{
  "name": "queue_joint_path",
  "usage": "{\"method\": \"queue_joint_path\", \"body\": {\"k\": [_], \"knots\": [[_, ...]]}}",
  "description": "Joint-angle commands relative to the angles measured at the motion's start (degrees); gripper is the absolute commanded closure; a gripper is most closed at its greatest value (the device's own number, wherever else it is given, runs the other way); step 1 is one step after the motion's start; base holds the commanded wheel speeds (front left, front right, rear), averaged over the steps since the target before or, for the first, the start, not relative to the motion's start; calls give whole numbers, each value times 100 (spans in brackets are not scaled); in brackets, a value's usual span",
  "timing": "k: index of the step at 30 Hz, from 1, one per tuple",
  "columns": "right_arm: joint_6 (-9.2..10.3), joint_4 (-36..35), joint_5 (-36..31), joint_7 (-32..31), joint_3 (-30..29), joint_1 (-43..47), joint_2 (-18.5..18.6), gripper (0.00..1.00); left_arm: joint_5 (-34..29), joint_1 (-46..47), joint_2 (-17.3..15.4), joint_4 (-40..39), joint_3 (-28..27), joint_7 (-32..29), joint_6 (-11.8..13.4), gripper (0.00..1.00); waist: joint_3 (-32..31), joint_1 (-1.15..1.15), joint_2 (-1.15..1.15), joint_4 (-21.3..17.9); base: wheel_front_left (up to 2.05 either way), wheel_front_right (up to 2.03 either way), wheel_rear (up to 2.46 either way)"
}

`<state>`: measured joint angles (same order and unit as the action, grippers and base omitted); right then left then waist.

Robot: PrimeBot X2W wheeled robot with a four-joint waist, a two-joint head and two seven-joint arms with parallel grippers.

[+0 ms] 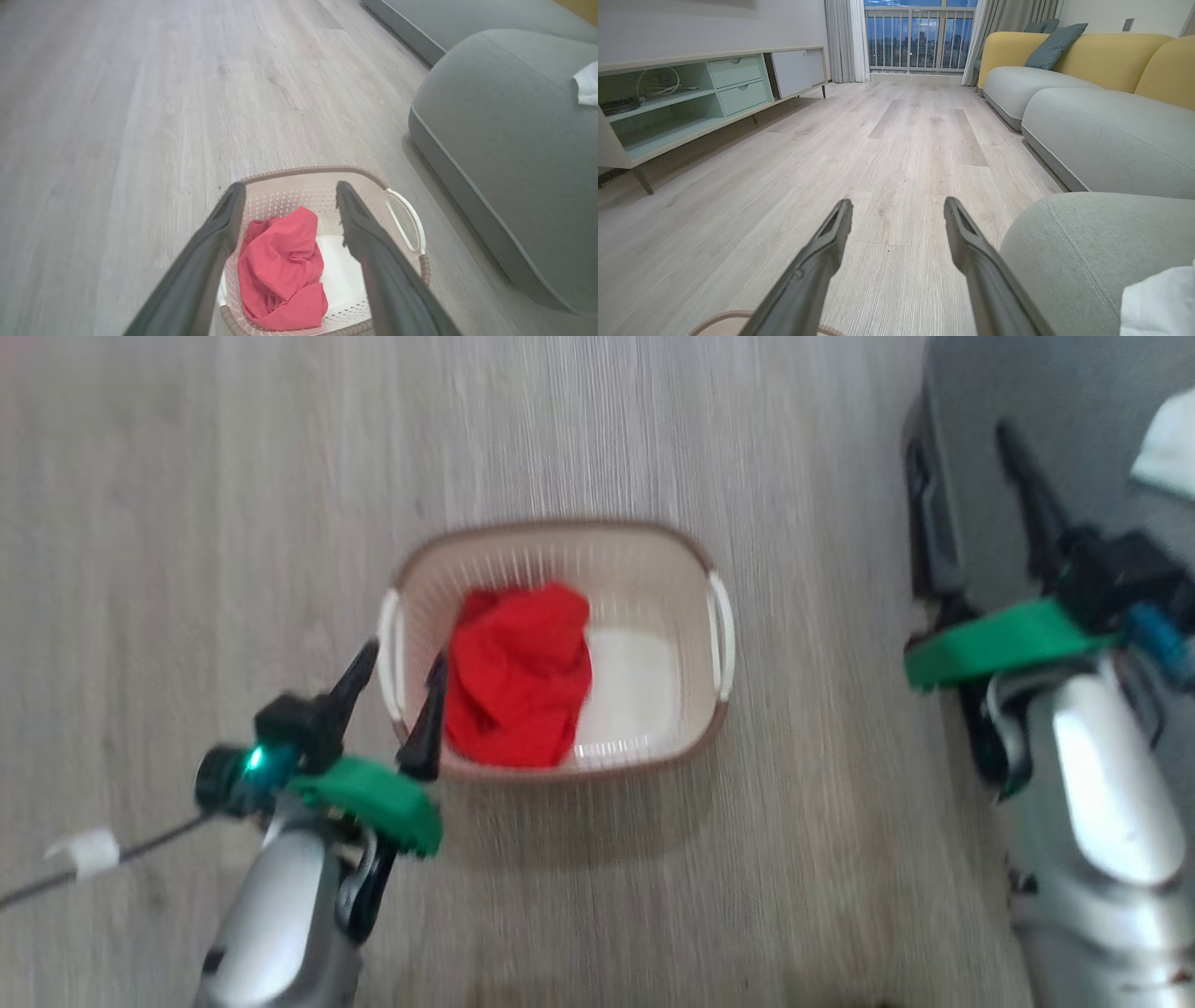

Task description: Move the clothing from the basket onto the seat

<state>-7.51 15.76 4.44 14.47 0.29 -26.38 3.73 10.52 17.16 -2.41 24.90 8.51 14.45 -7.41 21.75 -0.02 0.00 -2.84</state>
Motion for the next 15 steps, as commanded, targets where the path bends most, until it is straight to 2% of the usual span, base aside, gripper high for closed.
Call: {"method": "queue_joint_path", "body": {"k": [1,11,15], "knots": [[2,-253,-53,52,79,-227,-69,0,-36,232,-47,-71,-78,55,2,0,844,2,0,-137,0,0,0],[2,-619,-124,52,106,-895,-83,0,-31,1617,-123,981,1157,55,-6,0,2083,2,0,-280,0,0,0],[2,-743,-100,52,126,-1010,-84,0,-47,2163,-172,1649,1455,55,-7,0,2440,2,0,-404,0,0,0]]}}
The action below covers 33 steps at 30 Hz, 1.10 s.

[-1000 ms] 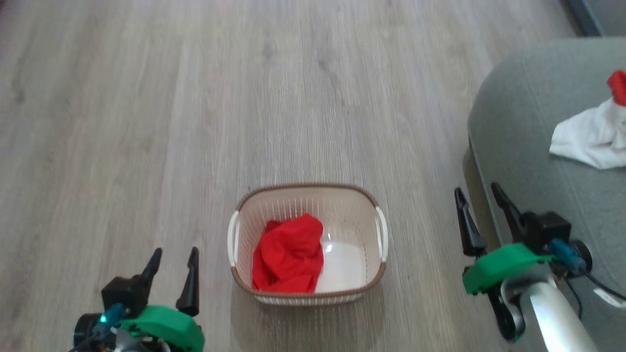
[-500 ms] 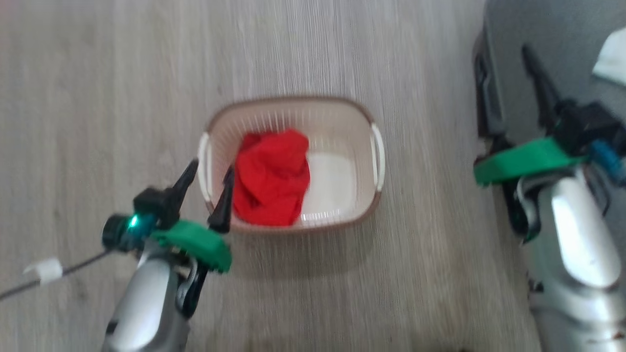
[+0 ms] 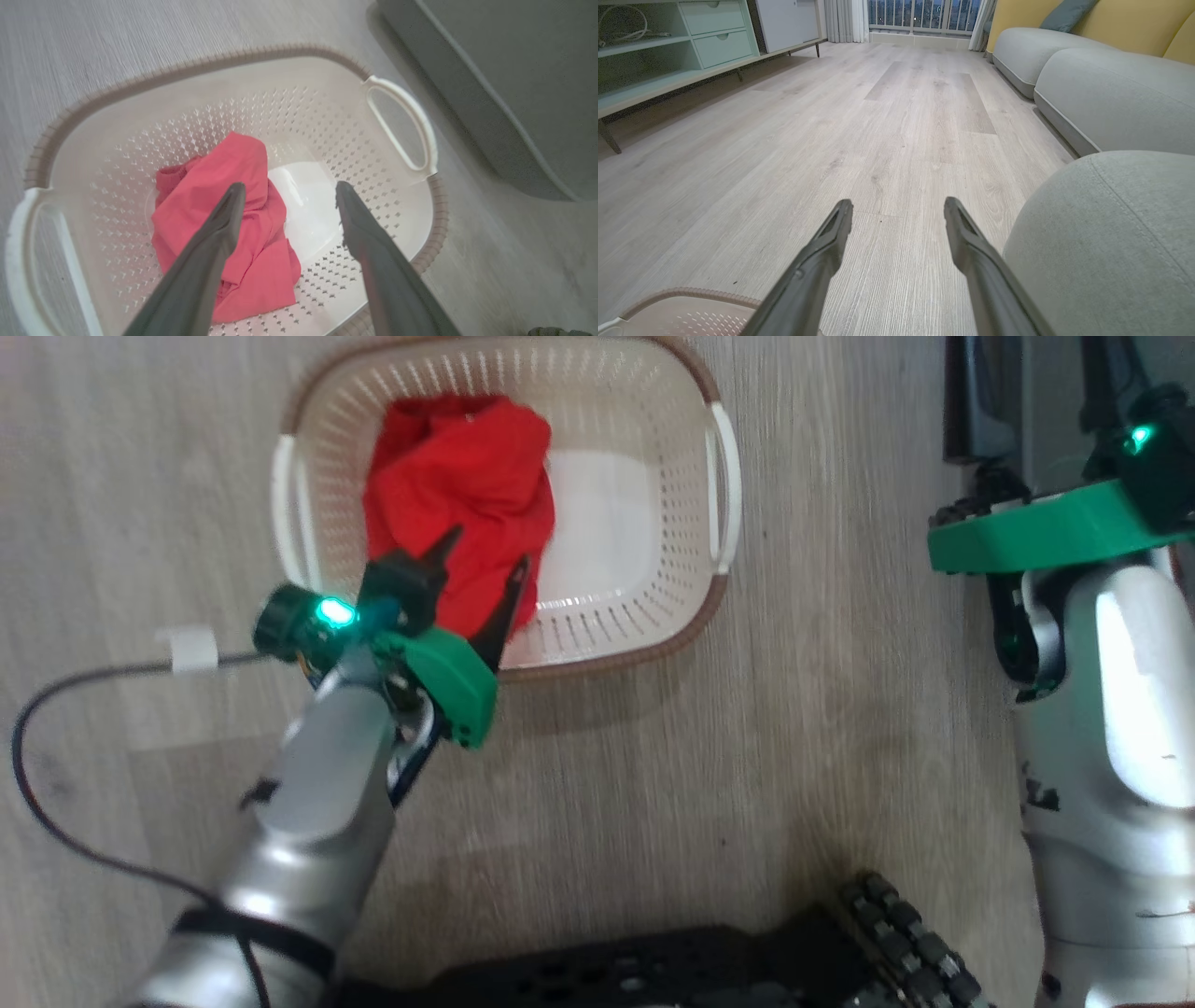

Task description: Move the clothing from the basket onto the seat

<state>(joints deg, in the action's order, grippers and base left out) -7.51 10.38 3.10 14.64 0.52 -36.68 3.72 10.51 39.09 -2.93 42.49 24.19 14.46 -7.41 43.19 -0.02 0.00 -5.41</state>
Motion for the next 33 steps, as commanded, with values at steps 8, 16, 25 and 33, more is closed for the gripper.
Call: {"method": "queue_joint_path", "body": {"k": [8,16,25,33], "knots": [[2,-412,99,36,115,-22,-83,0,-481,1119,-165,1492,182,53,181,0,756,2,0,-364,0,0,0],[2,-497,352,36,209,-64,-84,0,-932,2182,-215,2639,497,-77,788,0,1057,2,0,-566,0,0,0],[2,-534,650,36,274,17,-84,0,-1271,2736,-430,3024,851,-449,1099,0,1189,2,0,-776,0,0,0],[2,-630,777,36,243,242,-84,0,-1531,2805,-585,3111,1179,-933,1340,0,1222,2,0,-904,0,0,0]]}}
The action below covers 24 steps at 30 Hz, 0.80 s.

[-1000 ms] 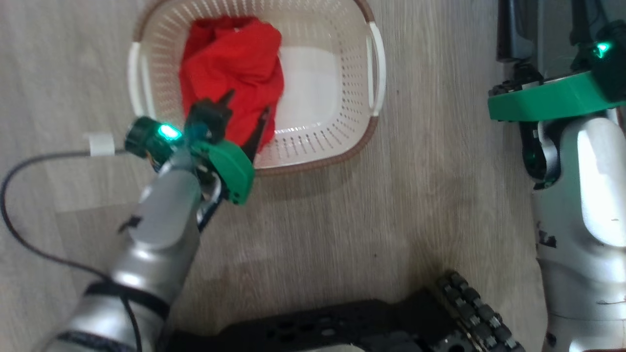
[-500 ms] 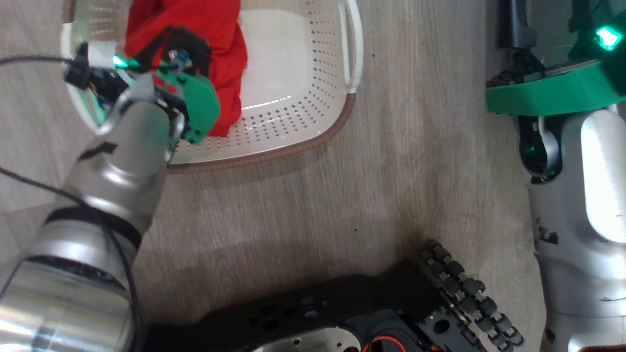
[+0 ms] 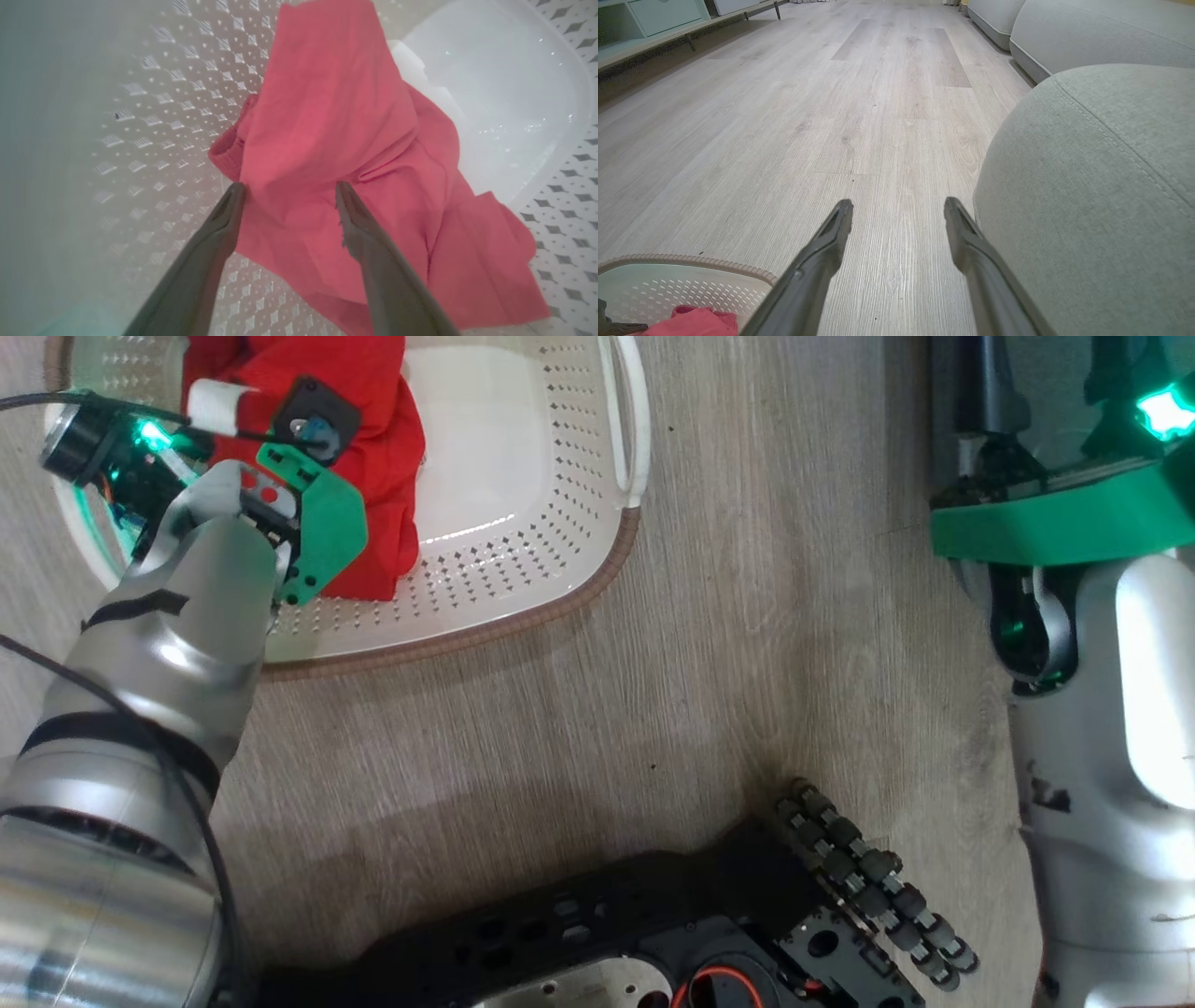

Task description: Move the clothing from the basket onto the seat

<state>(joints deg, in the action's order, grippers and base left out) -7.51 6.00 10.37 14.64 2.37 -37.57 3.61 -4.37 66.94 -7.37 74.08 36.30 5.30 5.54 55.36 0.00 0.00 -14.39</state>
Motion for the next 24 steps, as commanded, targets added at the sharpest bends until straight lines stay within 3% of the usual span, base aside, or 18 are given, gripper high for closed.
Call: {"method": "queue_joint_path", "body": {"k": [1,6,11,24], "knots": [[2,-212,61,36,55,358,-73,0,-62,34,-137,-44,-4,-51,75,0,14,0,0,-13,0,0,0],[2,-257,164,36,66,462,-73,0,-217,99,-92,-29,219,-303,156,0,22,0,0,-60,0,0,0],[2,-279,213,36,91,531,-73,0,-246,159,-68,-23,349,-402,30,0,22,0,0,-79,0,0,0],[2,-473,372,36,115,639,-73,0,-99,331,-655,-14,420,-290,-432,0,124,0,0,-255,0,0,0]]}}
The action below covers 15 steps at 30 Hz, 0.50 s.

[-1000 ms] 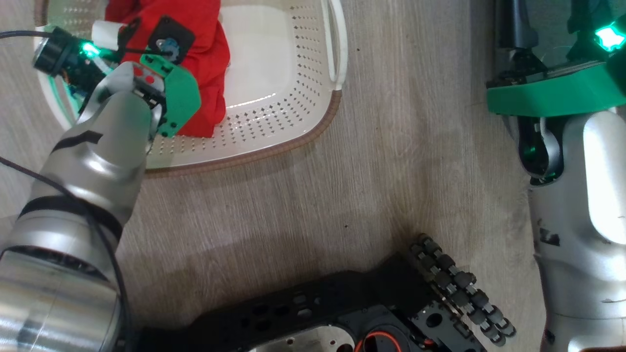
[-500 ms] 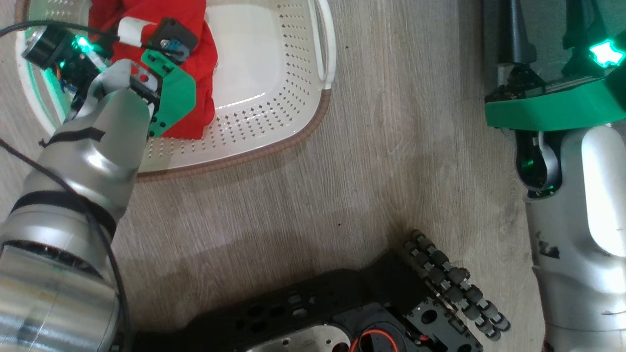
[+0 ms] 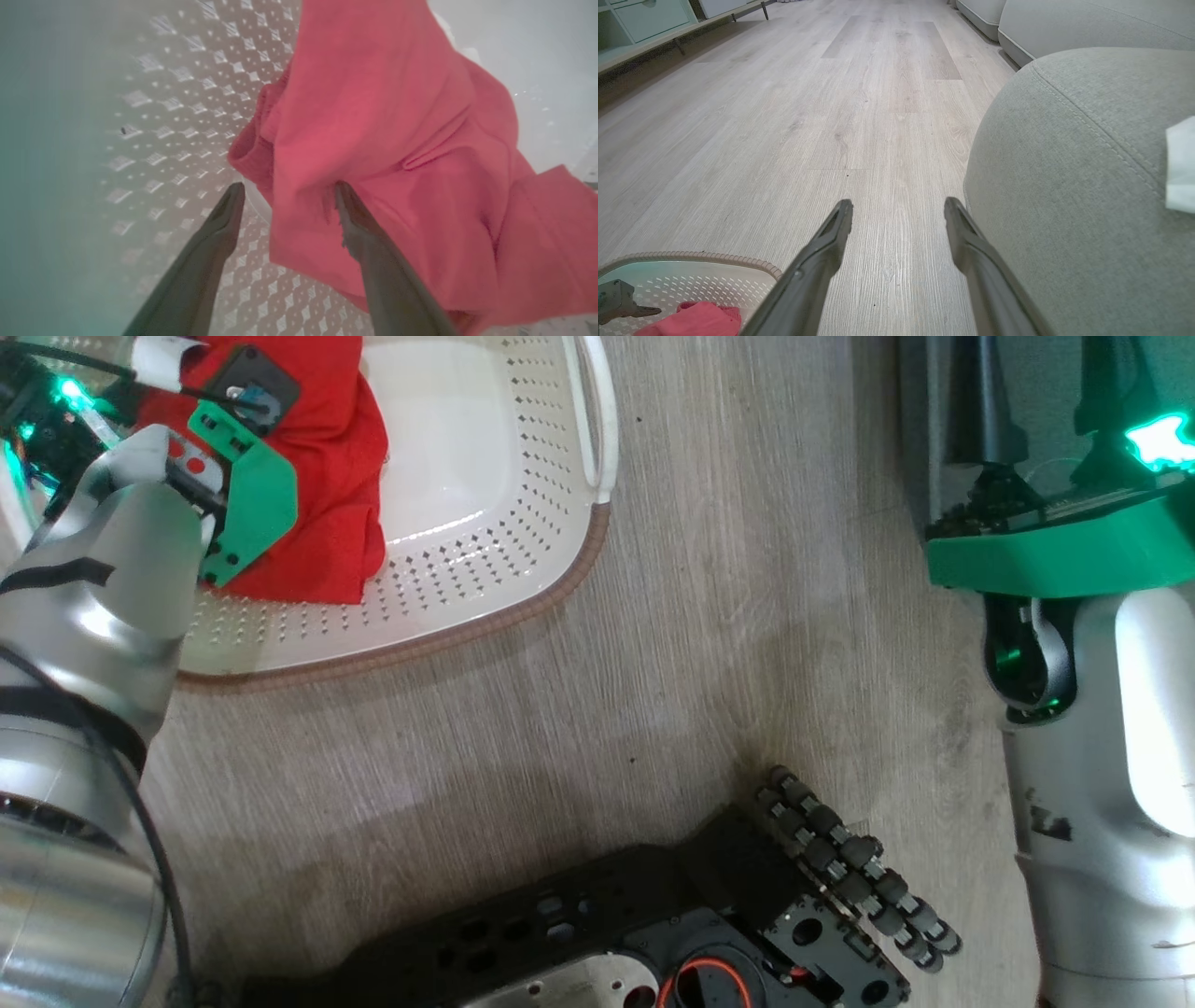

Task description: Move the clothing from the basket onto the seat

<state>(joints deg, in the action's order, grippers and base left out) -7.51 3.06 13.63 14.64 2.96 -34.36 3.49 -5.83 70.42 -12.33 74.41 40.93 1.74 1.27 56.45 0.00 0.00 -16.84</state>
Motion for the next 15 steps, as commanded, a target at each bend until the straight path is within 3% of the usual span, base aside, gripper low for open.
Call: {"method": "queue_joint_path", "body": {"k": [1,7,8,9,15], "knots": [[2,-178,63,36,57,312,-61,0,72,-24,-166,-47,-45,88,-44,0,26,0,0,-20,0,0,0],[2,-158,137,36,84,222,-61,0,194,-90,-149,-46,-45,101,-129,0,53,0,0,-40,0,0,0],[2,-149,142,36,84,194,-61,0,220,-100,-152,-46,-51,64,-140,29,52,0,0,-41,0,0,0],[2,-145,148,36,86,166,-61,0,245,-104,-152,-46,-58,81,-151,100,49,0,0,-46,0,0,0],[2,-117,184,36,46,-15,-61,0,397,-210,-184,-46,-104,248,-248,100,-29,0,0,-75,0,0,0]]}}
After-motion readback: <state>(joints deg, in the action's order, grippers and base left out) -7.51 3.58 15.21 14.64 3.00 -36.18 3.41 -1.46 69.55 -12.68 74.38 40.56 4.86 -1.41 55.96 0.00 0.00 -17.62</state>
